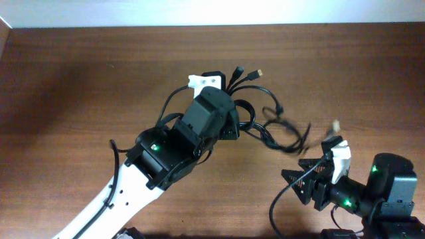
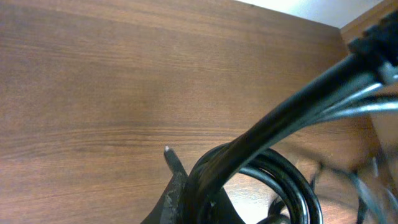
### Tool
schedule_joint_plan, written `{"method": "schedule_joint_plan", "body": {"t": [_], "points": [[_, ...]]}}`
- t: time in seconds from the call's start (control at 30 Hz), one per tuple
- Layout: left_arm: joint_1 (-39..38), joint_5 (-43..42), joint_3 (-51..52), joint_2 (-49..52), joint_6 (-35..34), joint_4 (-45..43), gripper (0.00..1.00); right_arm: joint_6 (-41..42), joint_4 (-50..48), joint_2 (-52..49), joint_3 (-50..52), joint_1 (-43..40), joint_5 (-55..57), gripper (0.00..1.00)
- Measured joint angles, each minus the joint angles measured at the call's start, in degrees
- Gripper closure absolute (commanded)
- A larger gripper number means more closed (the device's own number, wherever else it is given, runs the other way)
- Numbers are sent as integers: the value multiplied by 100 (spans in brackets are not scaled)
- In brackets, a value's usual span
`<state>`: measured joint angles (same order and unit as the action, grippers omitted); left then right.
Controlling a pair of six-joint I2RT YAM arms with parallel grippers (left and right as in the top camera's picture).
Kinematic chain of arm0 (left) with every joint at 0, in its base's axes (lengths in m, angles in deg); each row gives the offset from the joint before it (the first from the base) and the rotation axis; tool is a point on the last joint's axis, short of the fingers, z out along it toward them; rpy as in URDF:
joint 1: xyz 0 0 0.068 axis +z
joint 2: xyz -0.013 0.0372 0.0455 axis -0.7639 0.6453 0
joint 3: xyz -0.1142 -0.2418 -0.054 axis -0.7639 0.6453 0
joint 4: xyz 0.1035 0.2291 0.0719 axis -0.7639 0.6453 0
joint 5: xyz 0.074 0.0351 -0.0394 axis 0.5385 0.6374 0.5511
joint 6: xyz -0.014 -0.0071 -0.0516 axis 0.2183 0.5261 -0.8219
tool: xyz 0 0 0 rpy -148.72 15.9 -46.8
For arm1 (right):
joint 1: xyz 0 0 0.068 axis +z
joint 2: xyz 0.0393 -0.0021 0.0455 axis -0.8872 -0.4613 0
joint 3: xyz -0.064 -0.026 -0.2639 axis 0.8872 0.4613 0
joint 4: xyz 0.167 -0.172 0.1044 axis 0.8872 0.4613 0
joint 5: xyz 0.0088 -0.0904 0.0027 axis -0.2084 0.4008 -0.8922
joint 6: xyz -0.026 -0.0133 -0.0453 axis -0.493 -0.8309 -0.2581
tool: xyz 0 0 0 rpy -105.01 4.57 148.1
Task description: Untangle cables
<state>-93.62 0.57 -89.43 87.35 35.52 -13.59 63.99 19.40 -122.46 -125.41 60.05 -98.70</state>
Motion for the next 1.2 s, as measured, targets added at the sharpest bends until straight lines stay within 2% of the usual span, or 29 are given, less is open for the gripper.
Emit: {"method": "schedule_joint_plan", "body": {"t": [0.07, 0.1, 0.2, 0.3, 0.4, 0.43, 0.5, 0.63, 0.67, 0.73, 0.83, 0.97, 1.0, 1.03, 1.2], "points": [[0, 35, 0, 0, -85, 57, 100, 564, 249, 0, -2, 0, 1097, 36], [2, 59, 0, 0, -68, 109, 100, 870, 313, 0, -2, 0, 1517, 31], [7, 68, 0, 0, -31, 352, 100, 1296, 332, 0, -2, 0, 2094, 24], [7, 68, 0, 0, 70, 531, 100, 1401, 282, 0, -2, 0, 2035, 23], [7, 57, 0, 0, 118, 761, 100, 1421, -92, 0, -2, 0, 1386, 23], [7, 26, 0, 0, 111, 800, 100, 1506, -223, 0, -2, 0, 1097, 19], [7, -2, 0, 0, -308, 804, 100, 1958, -363, 0, -2, 0, 844, 15], [-22, -66, 0, 0, -1110, 1108, 100, 2564, -299, 0, -2, 0, 717, 16], [-83, -68, 0, 0, -1204, 1110, 100, 2787, -227, 0, -2, 0, 573, 12], [-345, -109, 0, 0, -1375, 1123, 100, 2918, -92, 0, -2, 0, 308, 10], [-487, -153, 0, 0, -2092, 1126, 100, 3195, 138, 0, -2, 0, -72, 10], [-490, -564, 0, 0, -2505, 1126, 100, 3633, 444, 0, -2, 0, 214, 10], [-487, -697, 0, 0, -2533, 1126, 100, 3952, 481, 0, -4, 0, 487, 8], [-487, -811, 0, 0, -2546, 1126, 100, 4100, 483, 0, -4, 0, 605, 1], [-487, -1268, 0, 0, -2549, 1128, 100, 4470, 210, 0, -2, 0, 881, 1]]}}
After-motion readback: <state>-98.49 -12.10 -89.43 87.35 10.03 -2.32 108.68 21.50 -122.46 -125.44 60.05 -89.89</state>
